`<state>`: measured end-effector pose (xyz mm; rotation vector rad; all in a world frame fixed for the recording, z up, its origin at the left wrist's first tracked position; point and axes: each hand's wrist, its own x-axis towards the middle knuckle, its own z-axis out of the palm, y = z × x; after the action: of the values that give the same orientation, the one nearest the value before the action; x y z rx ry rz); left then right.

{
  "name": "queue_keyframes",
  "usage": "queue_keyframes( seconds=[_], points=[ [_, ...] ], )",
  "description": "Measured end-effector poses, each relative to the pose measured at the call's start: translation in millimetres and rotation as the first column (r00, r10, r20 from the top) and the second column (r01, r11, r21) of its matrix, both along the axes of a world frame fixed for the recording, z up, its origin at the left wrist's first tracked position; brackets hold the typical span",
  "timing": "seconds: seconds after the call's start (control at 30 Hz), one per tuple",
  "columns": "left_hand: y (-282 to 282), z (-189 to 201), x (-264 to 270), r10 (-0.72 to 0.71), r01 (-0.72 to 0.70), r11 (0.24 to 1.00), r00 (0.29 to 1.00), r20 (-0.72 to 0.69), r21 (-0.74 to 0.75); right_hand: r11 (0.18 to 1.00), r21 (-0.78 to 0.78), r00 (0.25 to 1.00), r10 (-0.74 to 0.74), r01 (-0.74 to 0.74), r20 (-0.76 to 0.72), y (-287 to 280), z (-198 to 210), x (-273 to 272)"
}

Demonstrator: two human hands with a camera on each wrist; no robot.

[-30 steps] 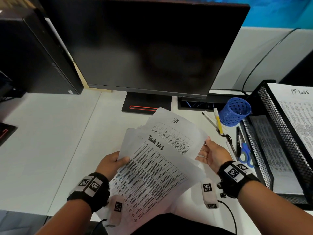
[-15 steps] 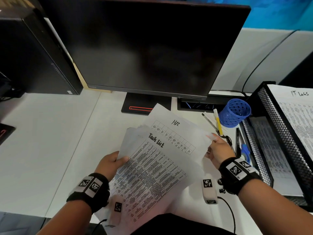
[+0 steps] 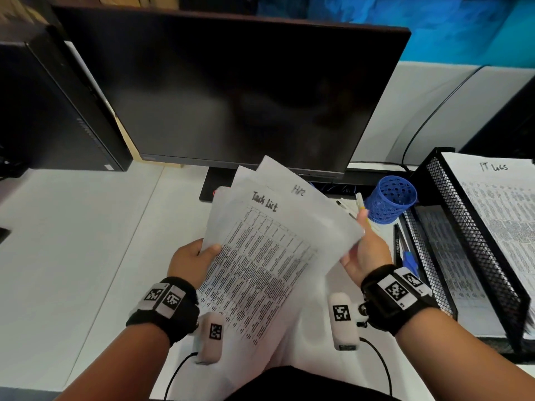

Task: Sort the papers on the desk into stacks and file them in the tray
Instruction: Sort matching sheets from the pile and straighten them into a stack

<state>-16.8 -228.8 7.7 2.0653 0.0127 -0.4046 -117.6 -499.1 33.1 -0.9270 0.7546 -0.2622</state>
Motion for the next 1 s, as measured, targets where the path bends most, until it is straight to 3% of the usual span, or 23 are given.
queue_keyframes(
  seconds=[0.17,0.3,0.43,0.5,0.77,0.87,0.93,1.0],
  points=[
    [1.3,2.0,3.8,0.006,-0.008,0.998,0.999,-0.047,-0.055,0.993,-0.099,0.997,0.07,-0.066,0.044,-1.7,-3.0,0.9],
    [0.4,-2.0,0.9,-0.072,0.051,0.991,0.983,-0.17,-0.123,0.94,-0.325,0.989,0.067,-0.106,-0.129,-3.5,-5.4,5.5],
    [3.7,0.4,1.2,-0.104,0.055,0.978,0.964,-0.245,-0.199,0.939,-0.318,0.98,0.077,-0.133,-0.185,-10.5,-0.5,8.8],
    [4.8,1.7,5.0,-0.095,0.038,0.975,0.963,-0.252,-0.219,0.901,-0.385,0.96,0.098,-0.198,-0.264,-12.1,-0.2,10.8],
    [-14.0,10.0,12.0,-0.092,0.091,0.992,0.996,-0.005,-0.082,0.724,-0.569,0.915,0.231,-0.389,-0.332,4.5,1.7,25.9],
    [-19.4,16.8,14.0,0.007,-0.003,0.997,0.999,0.048,-0.078,0.788,-0.554,0.957,0.148,-0.268,-0.251,7.7,13.7,29.4],
    [-21.4,23.4,13.6,0.095,-0.085,0.988,0.993,0.068,-0.128,0.899,-0.421,0.992,0.095,-0.123,-0.089,10.3,24.3,29.1],
    [-22.8,30.0,12.5,0.128,-0.111,0.975,0.989,0.08,-0.193,0.952,-0.302,0.997,0.068,-0.052,0.041,11.9,32.6,24.7]
  ],
)
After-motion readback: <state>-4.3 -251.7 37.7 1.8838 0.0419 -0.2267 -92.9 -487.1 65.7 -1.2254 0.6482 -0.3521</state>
